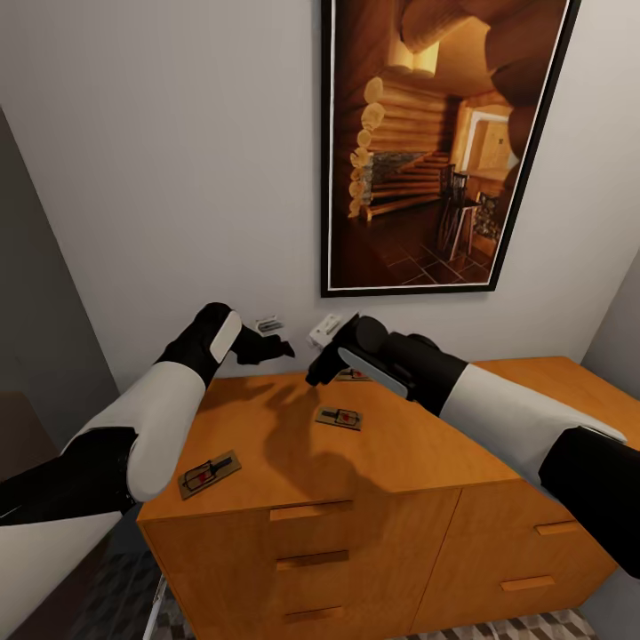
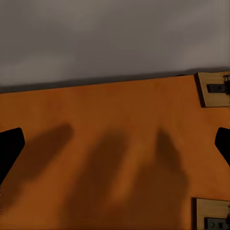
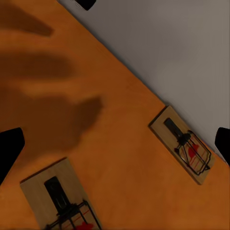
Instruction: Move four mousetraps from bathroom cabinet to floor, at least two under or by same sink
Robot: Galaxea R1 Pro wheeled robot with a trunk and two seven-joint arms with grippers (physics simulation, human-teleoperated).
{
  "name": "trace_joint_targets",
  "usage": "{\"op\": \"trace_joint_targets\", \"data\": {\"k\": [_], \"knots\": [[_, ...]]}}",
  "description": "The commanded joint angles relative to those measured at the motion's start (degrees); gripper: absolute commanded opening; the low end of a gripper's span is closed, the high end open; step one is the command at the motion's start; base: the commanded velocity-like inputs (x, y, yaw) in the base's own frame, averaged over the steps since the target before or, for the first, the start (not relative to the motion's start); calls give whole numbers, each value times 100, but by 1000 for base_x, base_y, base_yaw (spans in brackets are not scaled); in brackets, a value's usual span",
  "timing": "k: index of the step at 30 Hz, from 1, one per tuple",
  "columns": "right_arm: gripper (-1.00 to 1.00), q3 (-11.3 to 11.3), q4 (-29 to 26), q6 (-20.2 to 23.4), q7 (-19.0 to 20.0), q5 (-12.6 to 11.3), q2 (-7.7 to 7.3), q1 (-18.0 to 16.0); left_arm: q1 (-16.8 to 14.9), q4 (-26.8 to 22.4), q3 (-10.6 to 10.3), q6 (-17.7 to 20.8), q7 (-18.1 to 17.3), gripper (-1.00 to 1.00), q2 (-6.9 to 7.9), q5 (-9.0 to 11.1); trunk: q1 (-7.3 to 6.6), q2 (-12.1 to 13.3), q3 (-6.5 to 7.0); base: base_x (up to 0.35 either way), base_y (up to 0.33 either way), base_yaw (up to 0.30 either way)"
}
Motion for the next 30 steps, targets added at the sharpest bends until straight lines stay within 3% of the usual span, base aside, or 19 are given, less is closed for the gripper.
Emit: {"op": "trace_joint_targets", "data": {"k": [1,12,18,23,30], "knots": [[100,36,-15,11,55,-6,-6,-9,-4,-3,21,27,-21,100,-6,-27,0,-4,-7,0,0,0],[100,130,-3,6,998,52,-73,-10,-4,13,-143,26,-25,100,-6,-21,0,-4,-7,0,0,0],[100,129,114,-13,1621,399,-148,-10,-4,33,-161,26,-25,100,-6,-20,0,-4,-7,0,0,0],[100,104,422,-27,2039,590,-146,-9,-4,43,-168,26,-25,100,-12,-20,0,-4,-7,0,0,0],[100,63,1171,-55,2385,649,-125,-4,-4,47,-171,26,-25,100,-26,-20,0,-4,-7,0,0,0]]}}
